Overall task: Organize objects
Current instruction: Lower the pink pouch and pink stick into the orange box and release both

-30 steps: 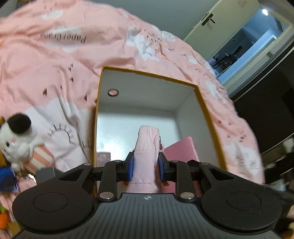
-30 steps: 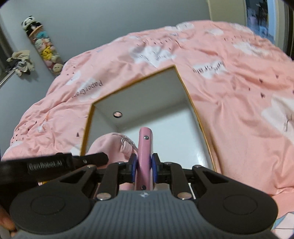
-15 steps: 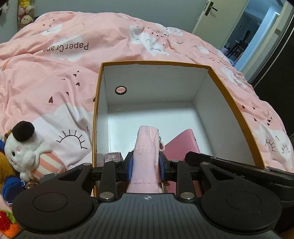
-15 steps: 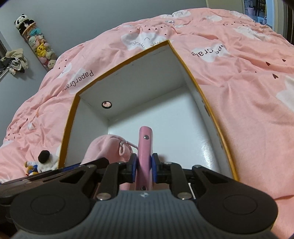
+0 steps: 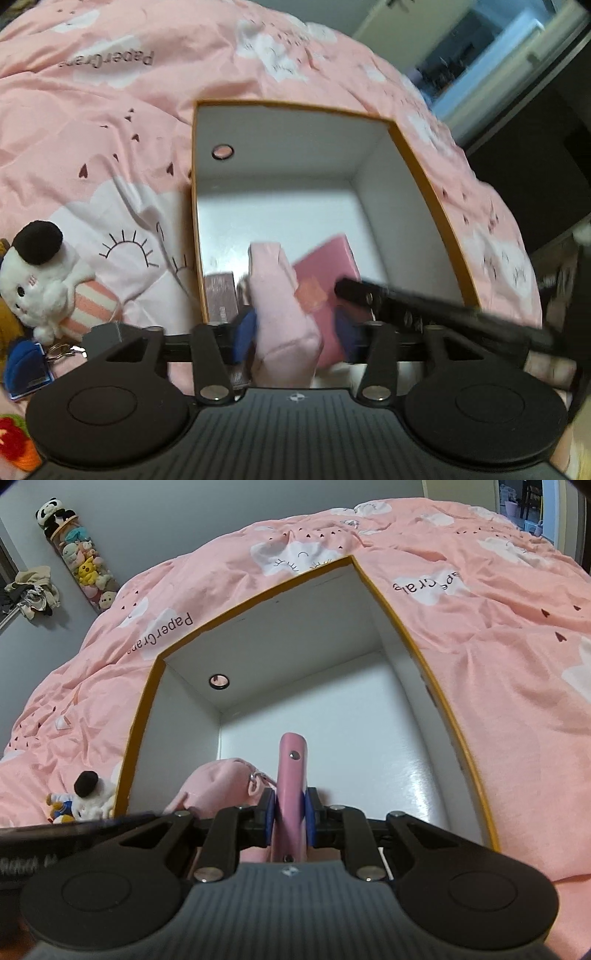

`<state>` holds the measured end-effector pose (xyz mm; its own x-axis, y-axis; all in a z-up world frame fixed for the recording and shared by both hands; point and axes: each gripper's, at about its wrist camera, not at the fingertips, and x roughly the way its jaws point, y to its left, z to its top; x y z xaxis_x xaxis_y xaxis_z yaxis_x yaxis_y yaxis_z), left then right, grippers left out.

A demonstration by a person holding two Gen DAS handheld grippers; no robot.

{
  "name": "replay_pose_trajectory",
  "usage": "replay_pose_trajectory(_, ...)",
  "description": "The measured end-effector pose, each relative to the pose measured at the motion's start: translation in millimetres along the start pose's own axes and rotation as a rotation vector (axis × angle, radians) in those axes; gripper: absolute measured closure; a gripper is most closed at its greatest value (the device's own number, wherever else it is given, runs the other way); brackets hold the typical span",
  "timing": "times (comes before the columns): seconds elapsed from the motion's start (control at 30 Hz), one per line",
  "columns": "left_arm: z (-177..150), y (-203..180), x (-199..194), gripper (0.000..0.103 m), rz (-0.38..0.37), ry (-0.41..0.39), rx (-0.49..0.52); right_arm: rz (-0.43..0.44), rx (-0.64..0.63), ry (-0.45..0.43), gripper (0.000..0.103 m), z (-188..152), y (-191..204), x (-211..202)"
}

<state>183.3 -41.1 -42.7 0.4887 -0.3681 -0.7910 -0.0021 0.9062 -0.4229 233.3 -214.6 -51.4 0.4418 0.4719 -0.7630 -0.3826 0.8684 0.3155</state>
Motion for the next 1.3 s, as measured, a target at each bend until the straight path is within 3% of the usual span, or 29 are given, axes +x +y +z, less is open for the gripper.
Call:
replay_pose_trajectory(0.27,-7,-28,6,0.064,0.071,-0.032,0.231,0.016,-0.037,-0.002,0.085,8,8,4)
replay_pose_trajectory(0.47,-22,-41,11,0.065,0.116,-0.051,0.313,0.010,-0.017,0.025,0.085,9,8,8)
replay_pose_trajectory(0.57,-34,-47,19,0.064,0.120,-0.008,0.350,0.009,-0.019,0.037,0.085,5,8,9)
replay_pose_trajectory(0.73,-29,-29,13,0.060,0.056,0.005,0.244,0.000,-0.049,0.051,0.085,2,12,7)
replay_pose_trajectory(0.87,-30,-15,3,0.048,-0.016,0.005,0.171,-0.025,-0.114,0.064,0.085,1,23,7)
replay_pose_trajectory(1.07,-33,3,-38,0.048,-0.077,-0.068,0.129,-0.082,-0.242,0.093,0.085,-1,46,9)
replay_pose_trajectory(1.3,-37,41,-76,0.049,-0.031,-0.175,-0.011,-0.041,-0.263,0.136,0.083,-1,60,18)
